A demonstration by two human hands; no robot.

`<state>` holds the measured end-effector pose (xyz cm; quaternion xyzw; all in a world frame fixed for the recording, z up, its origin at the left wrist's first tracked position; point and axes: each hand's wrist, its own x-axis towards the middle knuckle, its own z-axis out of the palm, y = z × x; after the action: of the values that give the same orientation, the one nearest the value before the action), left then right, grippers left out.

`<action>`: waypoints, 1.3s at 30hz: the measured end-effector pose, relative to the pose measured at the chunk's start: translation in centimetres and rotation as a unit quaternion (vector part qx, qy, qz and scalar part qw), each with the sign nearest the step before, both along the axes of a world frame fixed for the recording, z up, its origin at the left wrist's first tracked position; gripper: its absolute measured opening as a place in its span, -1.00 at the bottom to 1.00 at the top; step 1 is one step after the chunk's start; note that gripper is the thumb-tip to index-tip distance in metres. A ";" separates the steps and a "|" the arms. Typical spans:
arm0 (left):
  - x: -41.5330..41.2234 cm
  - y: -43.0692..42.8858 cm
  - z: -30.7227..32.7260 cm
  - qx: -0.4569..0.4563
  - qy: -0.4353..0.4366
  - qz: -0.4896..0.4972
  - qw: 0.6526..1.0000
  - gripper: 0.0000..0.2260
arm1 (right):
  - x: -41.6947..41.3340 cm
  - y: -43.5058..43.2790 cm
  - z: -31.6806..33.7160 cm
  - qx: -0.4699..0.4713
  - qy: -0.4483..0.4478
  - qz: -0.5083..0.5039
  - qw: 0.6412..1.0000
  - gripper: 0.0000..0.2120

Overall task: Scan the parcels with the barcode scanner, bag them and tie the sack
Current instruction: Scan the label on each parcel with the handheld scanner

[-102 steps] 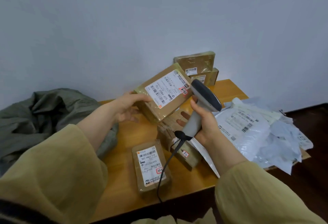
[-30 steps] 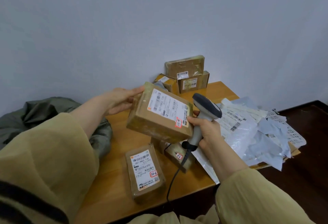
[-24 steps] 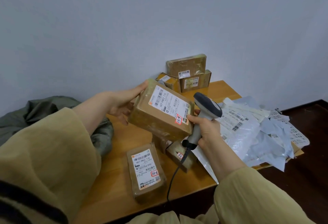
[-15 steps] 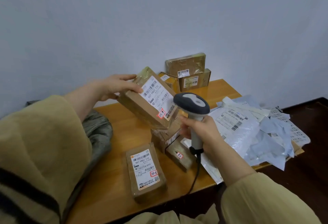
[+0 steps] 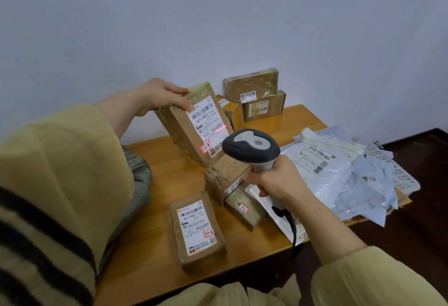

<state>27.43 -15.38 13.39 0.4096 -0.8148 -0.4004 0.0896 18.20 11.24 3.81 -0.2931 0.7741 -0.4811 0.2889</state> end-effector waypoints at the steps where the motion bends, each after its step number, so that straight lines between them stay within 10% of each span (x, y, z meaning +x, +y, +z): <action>1: 0.0 0.0 0.0 0.001 -0.002 0.001 1.000 -0.48 | 0.0 0.1 0.1 0.003 0.003 0.001 1.000 -0.94; 19: 1.3 -0.5 -2.5 0.064 -0.013 0.117 0.991 -0.21 | -0.3 -0.6 -0.6 -0.020 -0.046 -0.002 0.999 -0.91; 34: 4.7 -2.9 -19.0 0.232 -0.014 0.425 0.875 -0.06 | 0.5 -8.0 -5.1 0.050 -0.134 0.027 0.989 -0.88; 39: 1.8 -4.1 -19.4 -0.003 -0.199 0.352 0.915 -0.11 | -0.5 -10.6 -5.3 0.055 -0.155 0.022 0.986 -0.90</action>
<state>29.26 -19.47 -6.00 0.7406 -0.6202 -0.2513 0.0618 17.68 0.60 -1.50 -0.2156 0.7389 -0.4706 0.4314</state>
